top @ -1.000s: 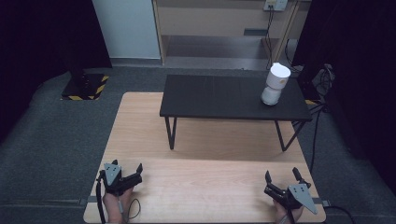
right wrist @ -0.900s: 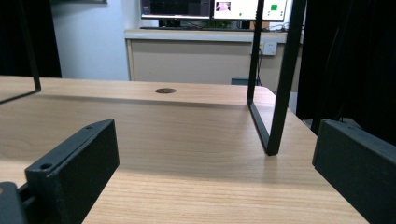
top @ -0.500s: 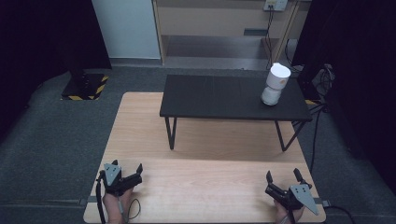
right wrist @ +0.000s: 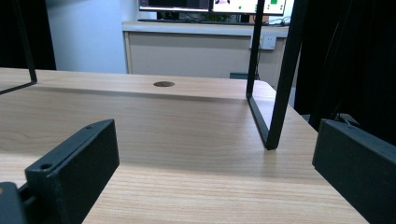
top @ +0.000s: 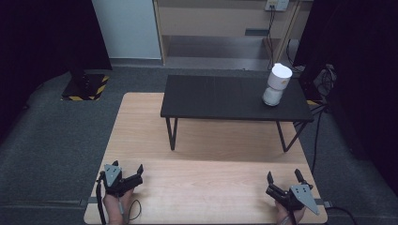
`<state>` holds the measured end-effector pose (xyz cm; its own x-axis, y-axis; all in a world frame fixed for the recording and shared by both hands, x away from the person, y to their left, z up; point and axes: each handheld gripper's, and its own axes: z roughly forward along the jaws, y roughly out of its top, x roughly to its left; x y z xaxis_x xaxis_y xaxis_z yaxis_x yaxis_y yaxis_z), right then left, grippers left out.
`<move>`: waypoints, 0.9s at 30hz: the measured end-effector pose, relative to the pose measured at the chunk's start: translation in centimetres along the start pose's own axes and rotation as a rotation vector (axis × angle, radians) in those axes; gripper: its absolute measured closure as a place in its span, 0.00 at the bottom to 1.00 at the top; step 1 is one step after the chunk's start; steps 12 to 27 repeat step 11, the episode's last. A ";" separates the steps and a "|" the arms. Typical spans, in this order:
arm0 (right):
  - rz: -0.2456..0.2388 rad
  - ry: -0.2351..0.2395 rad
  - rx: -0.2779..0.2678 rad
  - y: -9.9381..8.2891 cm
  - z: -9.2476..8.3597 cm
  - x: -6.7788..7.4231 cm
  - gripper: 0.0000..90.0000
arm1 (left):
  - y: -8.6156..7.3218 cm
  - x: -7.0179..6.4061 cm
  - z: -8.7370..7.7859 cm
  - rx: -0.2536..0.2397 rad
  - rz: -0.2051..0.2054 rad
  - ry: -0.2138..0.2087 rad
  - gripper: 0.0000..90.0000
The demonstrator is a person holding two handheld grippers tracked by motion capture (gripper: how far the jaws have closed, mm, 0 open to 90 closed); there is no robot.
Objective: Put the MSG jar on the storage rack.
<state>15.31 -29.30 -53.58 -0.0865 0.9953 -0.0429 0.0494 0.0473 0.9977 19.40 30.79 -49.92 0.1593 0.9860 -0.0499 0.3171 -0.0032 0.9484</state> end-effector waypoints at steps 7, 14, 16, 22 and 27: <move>0.001 -0.005 0.001 0.0 0.1 0.0 0.01 | 0.1 0.0 0.0 0.005 -0.002 0.005 0.00; 0.009 -0.004 -0.008 -0.1 0.0 -0.1 0.01 | 0.1 -0.1 0.1 0.006 0.008 0.004 0.00; 0.009 -0.004 -0.008 -0.1 0.0 -0.1 0.01 | 0.1 -0.1 0.1 0.006 0.008 0.004 0.00; 0.009 -0.004 -0.008 -0.1 0.0 -0.1 0.01 | 0.1 -0.1 0.1 0.006 0.008 0.004 0.00; 0.009 -0.004 -0.008 -0.1 0.0 -0.1 0.01 | 0.1 -0.1 0.1 0.006 0.008 0.004 0.00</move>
